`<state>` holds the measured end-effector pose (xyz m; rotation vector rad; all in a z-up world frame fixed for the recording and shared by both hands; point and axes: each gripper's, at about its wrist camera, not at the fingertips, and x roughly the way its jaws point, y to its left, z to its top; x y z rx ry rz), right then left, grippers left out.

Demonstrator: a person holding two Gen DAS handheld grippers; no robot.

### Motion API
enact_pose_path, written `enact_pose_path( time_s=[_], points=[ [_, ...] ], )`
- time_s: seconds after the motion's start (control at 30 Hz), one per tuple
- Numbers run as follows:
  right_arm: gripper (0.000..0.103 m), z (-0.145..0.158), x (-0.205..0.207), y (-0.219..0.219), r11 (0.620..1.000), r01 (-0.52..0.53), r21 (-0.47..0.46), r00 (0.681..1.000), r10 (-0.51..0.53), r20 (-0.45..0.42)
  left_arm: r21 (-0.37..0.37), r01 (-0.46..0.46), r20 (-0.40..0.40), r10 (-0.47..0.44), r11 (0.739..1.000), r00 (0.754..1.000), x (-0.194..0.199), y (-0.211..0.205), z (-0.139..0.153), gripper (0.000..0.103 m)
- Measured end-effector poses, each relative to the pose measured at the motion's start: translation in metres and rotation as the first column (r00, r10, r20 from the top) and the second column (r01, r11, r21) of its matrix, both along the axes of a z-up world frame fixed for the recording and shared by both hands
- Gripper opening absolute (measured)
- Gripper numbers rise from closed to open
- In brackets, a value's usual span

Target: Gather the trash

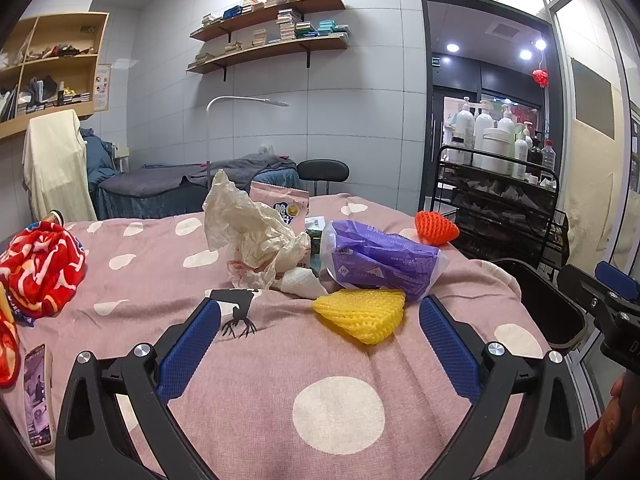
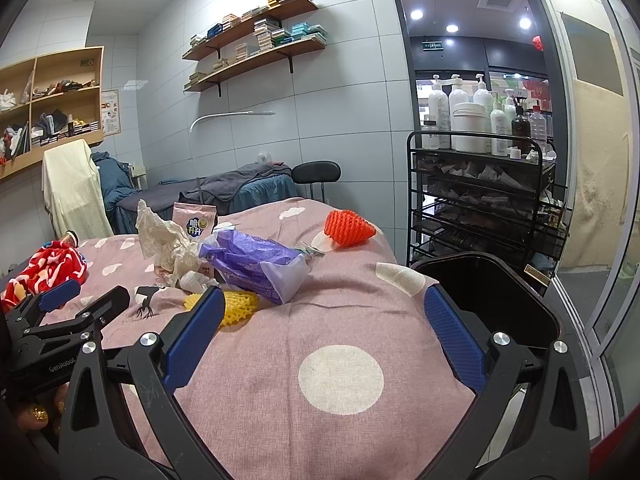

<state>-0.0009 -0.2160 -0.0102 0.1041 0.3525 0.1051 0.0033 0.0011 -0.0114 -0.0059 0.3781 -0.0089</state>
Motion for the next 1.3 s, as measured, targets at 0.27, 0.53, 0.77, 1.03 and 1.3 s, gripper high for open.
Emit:
enact_pose_path(
  time_s=[0.27, 0.53, 0.77, 1.03, 1.3],
  points=[
    [0.099, -0.002, 0.005, 0.001, 1.000, -0.005, -0.003, 1.000, 0.005, -0.014, -0.001, 0.010, -0.023, -0.010, 1.000, 1.000, 0.004, 0.000, -0.003, 0.098],
    [0.099, -0.007, 0.026, 0.004, 0.999, -0.032, -0.037, 0.995, 0.028, -0.098, 0.004, 0.128, -0.177, -0.125, 0.992, 0.976, 0.033, 0.002, -0.020, 0.098],
    [0.099, -0.008, 0.050, 0.002, 0.998, -0.051, -0.045, 0.988, 0.043, -0.149, 0.076, 0.280, -0.228, -0.257, 0.957, 0.939, 0.064, -0.017, -0.023, 0.097],
    [0.099, -0.013, 0.077, -0.012, 0.999, -0.053, -0.007, 0.973, 0.050, -0.225, 0.172, 0.381, -0.326, -0.313, 0.908, 0.892, 0.100, -0.042, -0.033, 0.083],
    [0.099, -0.021, 0.097, -0.020, 0.998, -0.062, 0.009, 0.956, 0.062, -0.288, 0.148, 0.439, -0.418, -0.347, 0.886, 0.840, 0.121, -0.048, -0.050, 0.058]
  ],
)
